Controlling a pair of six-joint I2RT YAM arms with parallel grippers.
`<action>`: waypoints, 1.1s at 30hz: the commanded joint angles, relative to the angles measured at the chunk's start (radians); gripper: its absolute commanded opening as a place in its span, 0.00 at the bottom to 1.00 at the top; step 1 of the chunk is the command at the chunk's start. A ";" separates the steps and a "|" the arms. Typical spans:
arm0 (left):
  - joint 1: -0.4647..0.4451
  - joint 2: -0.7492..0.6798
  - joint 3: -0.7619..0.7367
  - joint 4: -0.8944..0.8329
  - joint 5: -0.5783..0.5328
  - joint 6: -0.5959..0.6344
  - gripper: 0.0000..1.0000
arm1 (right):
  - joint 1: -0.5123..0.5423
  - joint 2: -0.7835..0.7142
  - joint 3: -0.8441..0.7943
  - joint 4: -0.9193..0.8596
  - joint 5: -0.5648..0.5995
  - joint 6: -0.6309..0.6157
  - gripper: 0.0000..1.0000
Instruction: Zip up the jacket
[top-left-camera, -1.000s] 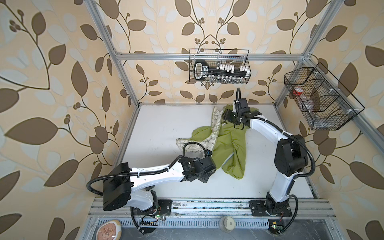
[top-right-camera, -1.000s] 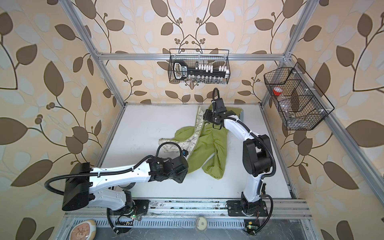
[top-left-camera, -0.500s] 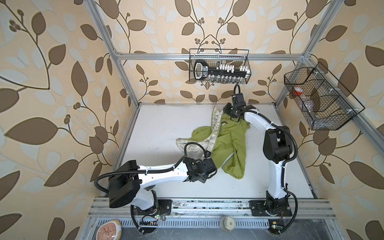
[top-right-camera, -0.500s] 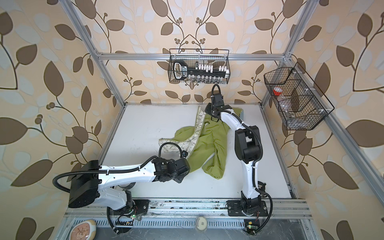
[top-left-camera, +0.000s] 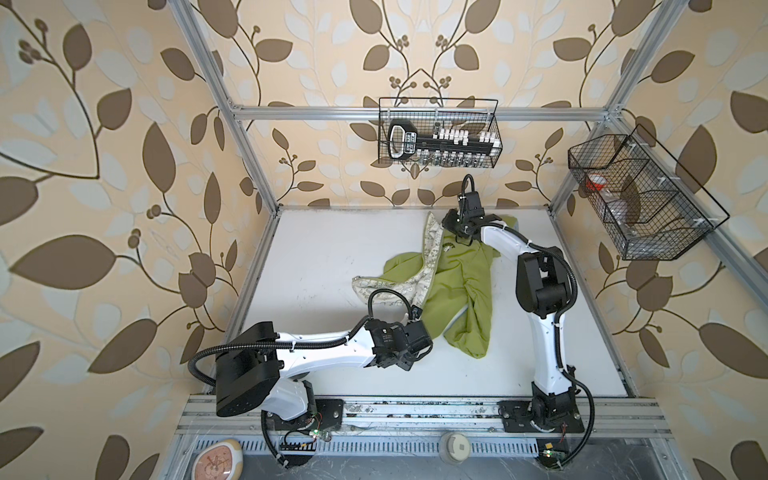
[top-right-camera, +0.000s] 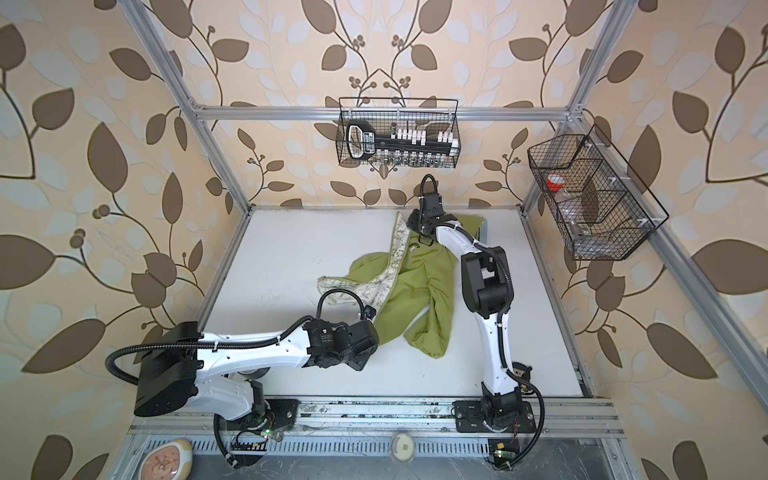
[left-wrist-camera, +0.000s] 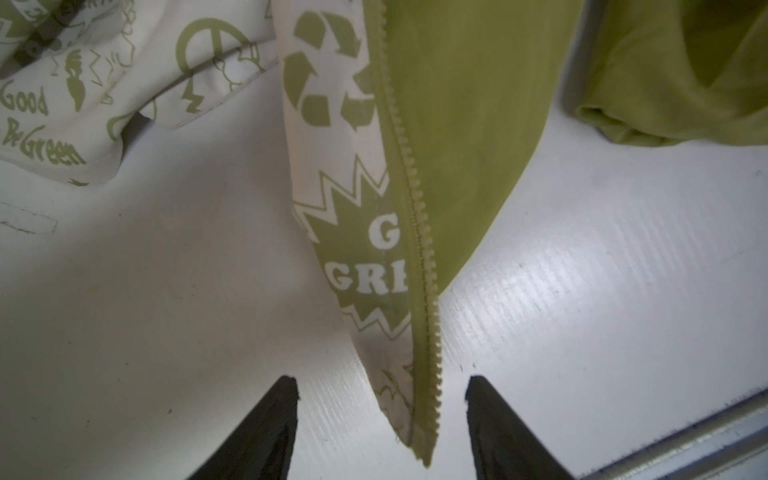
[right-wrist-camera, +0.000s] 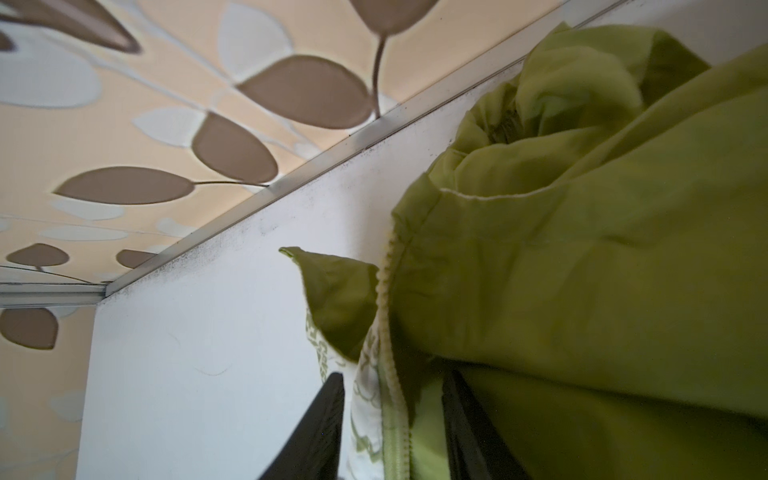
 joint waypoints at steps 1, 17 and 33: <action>-0.018 -0.019 0.006 0.003 -0.030 -0.019 0.65 | -0.006 0.035 0.039 0.038 -0.026 0.023 0.37; -0.024 0.041 -0.009 -0.012 -0.058 -0.046 0.12 | -0.010 0.095 0.127 0.046 -0.076 0.046 0.05; -0.031 -0.185 -0.088 0.082 0.144 0.010 0.00 | -0.116 -0.289 -0.209 0.085 -0.124 0.034 0.00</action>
